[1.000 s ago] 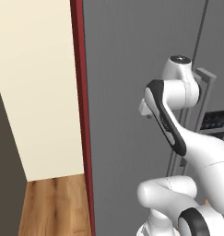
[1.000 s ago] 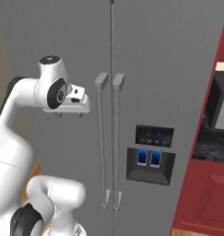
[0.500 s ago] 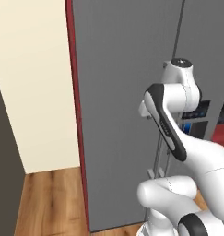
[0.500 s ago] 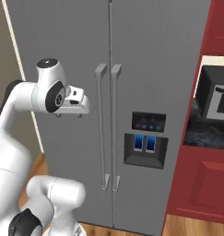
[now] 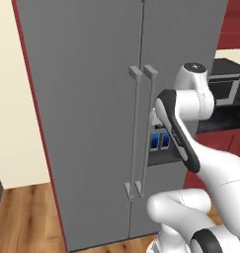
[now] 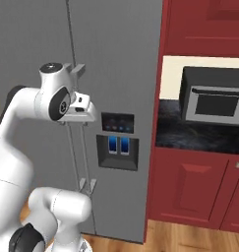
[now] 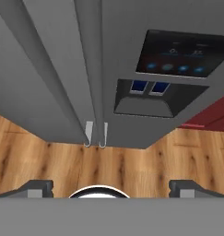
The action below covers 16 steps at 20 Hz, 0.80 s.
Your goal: Take the lemon wedge from the fridge and place it on the plate with fish on the dining counter.
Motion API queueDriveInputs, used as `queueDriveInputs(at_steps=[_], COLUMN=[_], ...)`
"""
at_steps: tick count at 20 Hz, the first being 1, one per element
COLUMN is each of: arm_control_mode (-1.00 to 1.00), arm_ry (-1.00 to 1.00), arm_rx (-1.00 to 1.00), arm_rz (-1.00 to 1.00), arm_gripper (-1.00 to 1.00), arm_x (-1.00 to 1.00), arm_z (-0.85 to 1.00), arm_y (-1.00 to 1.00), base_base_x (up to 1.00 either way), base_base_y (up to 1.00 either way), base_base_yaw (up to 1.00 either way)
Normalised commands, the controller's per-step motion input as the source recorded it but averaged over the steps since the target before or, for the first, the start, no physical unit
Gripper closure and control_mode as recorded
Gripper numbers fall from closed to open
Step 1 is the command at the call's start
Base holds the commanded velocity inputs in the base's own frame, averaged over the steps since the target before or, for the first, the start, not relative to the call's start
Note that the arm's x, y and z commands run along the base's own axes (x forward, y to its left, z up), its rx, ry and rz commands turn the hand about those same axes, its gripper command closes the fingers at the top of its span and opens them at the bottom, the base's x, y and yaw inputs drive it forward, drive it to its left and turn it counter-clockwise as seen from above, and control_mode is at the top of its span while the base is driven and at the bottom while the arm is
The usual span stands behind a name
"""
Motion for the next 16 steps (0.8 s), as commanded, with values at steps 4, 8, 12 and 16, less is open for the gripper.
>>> queueDriveInputs(at_steps=[4, 8, 12, 16], arm_control_mode=[1.00, 1.00, 1.00, 1.00], arm_ry=[0.00, 0.00, 0.00, 0.00], arm_rx=[0.00, 0.00, 0.00, 0.00], arm_rz=[0.00, 0.00, 0.00, 0.00], arm_gripper=[-1.00, -1.00, -1.00, -1.00], arm_x=[0.00, 0.00, 0.00, 0.00], arm_z=[0.00, 0.00, 0.00, 0.00], arm_y=[0.00, 0.00, 0.00, 0.00], base_base_x=[-0.65, -0.55, -0.51, -0.23], base_base_y=[-0.07, 0.00, 0.00, 0.00], base_base_yaw=[-0.01, 0.00, 0.00, 0.00])
